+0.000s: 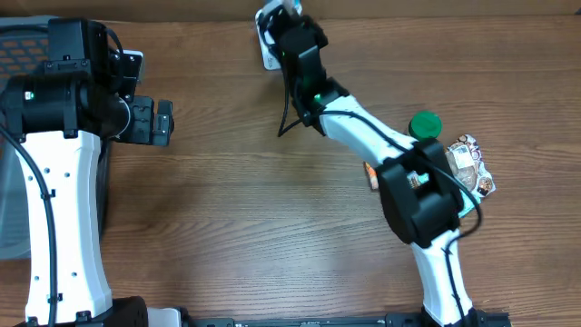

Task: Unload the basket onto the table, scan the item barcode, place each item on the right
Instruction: 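Hold the green pack under the scanner with the right gripper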

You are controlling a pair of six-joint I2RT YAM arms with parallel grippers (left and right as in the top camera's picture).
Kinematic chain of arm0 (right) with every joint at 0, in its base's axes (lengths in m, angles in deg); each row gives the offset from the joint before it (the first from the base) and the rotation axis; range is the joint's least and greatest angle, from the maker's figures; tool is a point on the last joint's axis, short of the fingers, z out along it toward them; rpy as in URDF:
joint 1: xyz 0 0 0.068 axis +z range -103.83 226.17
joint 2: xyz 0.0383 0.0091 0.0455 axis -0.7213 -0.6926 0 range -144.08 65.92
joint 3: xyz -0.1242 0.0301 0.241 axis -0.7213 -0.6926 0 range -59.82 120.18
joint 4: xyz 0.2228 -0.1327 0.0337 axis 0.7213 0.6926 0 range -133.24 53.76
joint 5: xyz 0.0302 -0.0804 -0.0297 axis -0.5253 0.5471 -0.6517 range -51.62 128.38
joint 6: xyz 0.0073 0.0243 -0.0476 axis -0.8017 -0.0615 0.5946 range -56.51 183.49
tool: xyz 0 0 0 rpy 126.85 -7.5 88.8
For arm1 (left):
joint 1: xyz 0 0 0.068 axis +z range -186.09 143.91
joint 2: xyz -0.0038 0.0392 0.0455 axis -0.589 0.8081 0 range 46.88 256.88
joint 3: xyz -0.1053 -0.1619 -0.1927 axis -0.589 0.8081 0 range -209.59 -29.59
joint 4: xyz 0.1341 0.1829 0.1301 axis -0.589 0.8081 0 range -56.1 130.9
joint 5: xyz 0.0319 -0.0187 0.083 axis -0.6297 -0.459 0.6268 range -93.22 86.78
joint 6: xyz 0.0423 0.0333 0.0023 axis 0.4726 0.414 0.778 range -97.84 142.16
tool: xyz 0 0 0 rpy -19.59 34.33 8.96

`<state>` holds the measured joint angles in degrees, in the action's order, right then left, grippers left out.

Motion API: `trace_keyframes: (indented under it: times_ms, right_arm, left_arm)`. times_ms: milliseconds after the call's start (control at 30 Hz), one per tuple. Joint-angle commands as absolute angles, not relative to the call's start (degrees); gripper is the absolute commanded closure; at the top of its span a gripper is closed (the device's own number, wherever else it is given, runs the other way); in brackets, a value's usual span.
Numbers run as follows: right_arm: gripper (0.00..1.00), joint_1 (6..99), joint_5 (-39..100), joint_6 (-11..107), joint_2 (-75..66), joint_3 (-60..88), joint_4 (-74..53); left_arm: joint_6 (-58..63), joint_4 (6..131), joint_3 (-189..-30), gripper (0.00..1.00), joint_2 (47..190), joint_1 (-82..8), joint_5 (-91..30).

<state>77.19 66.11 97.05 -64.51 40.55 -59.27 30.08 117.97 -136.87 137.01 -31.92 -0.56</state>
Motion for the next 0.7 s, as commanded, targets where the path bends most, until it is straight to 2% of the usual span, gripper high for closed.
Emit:
trace_keyframes:
  times_ms: [0,167,667]
  right_arm:
    - [0.96,76.95,64.1,115.28,-69.96,41.49,-64.6]
    - [0.96,76.95,62.92,124.09,-72.89,41.49,-65.85]
    - [0.96,77.34,62.92,124.24,-73.39,41.49,-67.23]
  left_arm:
    - [30.72,117.88,-137.33,0.0,137.2,-31.99,-0.45]
    - [30.72,117.88,-137.33,0.0,137.2,-31.99,-0.45]
    - [30.72,117.88,-137.33,0.01,137.2,-31.99,-0.45]
